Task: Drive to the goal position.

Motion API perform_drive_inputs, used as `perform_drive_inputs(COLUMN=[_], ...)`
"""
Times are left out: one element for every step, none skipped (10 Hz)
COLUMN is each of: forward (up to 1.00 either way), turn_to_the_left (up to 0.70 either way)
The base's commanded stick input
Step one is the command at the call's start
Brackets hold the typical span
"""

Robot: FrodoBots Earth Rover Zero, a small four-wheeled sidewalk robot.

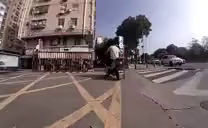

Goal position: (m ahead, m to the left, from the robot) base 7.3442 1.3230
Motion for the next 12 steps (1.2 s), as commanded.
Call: perform_drive_inputs(forward=[0.70,0.70,0.70,0.70,0.70,0.70,0.70,0.70,0.70,0.70,0.70,0.70], turn_to_the_left=[0.00,0.00,0.00,0.00,0.00,0.00,0.00,0.00,0.00,0.00,0.00,0.00])
